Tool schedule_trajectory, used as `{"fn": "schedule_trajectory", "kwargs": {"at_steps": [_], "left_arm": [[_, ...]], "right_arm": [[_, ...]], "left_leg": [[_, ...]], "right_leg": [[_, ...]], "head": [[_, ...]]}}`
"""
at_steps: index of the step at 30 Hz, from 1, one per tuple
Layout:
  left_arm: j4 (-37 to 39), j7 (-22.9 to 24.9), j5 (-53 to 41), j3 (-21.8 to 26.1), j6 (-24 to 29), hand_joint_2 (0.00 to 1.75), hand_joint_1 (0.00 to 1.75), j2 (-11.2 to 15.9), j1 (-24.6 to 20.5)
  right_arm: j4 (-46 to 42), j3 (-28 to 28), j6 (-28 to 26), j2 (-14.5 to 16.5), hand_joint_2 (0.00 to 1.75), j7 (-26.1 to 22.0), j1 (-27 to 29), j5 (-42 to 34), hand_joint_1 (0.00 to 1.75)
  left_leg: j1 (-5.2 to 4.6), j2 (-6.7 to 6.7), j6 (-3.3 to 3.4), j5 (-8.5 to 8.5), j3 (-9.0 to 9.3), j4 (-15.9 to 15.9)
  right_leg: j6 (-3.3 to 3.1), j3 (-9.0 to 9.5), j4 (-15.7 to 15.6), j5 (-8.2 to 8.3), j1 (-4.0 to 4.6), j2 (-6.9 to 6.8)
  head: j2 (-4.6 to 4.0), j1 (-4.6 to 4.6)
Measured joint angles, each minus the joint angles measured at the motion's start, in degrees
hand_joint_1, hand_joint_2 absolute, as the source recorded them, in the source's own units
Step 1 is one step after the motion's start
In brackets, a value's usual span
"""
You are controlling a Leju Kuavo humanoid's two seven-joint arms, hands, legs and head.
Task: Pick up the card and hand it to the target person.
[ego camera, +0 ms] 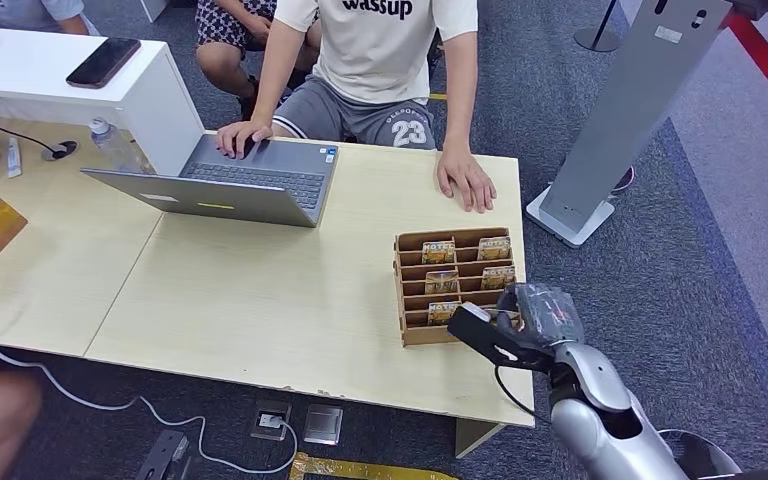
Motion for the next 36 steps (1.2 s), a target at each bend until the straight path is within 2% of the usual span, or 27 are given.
{"fn": "schedule_trajectory", "kwargs": {"at_steps": [4,8,13,17,23,28,36], "left_arm": [[0.0,0.02,0.11,0.02,-0.02,0.0,0.0,0.2,0.0],[0.0,0.02,0.4,0.08,-0.1,0.0,0.0,0.35,0.02],[0.0,0.02,0.65,0.31,-0.12,0.0,0.0,0.37,0.04],[0.0,-0.04,0.66,0.39,-0.15,0.0,0.0,0.37,0.0],[-0.01,-0.43,0.48,0.39,-0.47,0.0,0.0,0.26,-0.17],[-0.02,-0.04,-0.49,0.37,-0.41,0.0,0.0,-0.12,-0.98],[-0.02,0.24,-0.56,0.37,0.08,0.0,0.0,-0.37,-1.45]], "right_arm": [[-4.15,-0.57,2.08,-1.75,1.75,0.11,-1.67,-9.77,1.52],[-8.32,-0.83,3.13,-3.32,1.75,-0.15,-3.96,-16.04,1.52],[-13.01,-1.03,3.25,-4.09,1.75,-1.74,-6.22,-19.35,1.52],[-14.84,-0.63,2.1,-3.63,1.75,-5.0,-7.98,-20.42,1.52],[-12.96,0.6,-7.82,-0.32,1.75,-11.15,-10.08,-11.36,1.52],[-6.08,1.69,-17.08,3.97,1.75,-18.01,-11.89,-4.3,1.52],[2.96,2.64,-23.86,8.73,1.75,-21.13,-13.04,-1.06,1.52]], "left_leg": [[0.0,0.0,0.0,0.0,0.0,0.0],[0.0,0.0,0.0,0.0,0.01,0.0],[0.0,0.0,0.0,0.0,-0.01,0.0],[0.0,0.0,0.0,0.0,-0.02,0.0],[0.0,-0.01,0.0,0.0,-0.04,0.0],[0.0,-0.04,0.0,0.01,-0.05,0.0],[0.0,-0.05,0.0,0.01,-0.06,0.0]], "right_leg": [[0.0,0.0,0.0,0.0,0.0,0.0],[0.0,0.0,0.0,0.0,0.0,0.0],[0.0,0.0,0.0,0.0,0.0,0.0],[0.0,0.01,0.01,0.0,0.0,0.0],[0.0,0.01,0.02,0.0,0.0,-0.01],[0.0,0.01,0.03,0.0,0.0,-0.02],[0.0,-0.01,0.03,0.0,0.0,-0.02]], "head": [[0.0,0.0],[0.0,-0.01],[0.0,-0.01],[0.0,-0.02],[0.0,-0.02],[0.0,-0.04],[0.0,-0.04]]}}
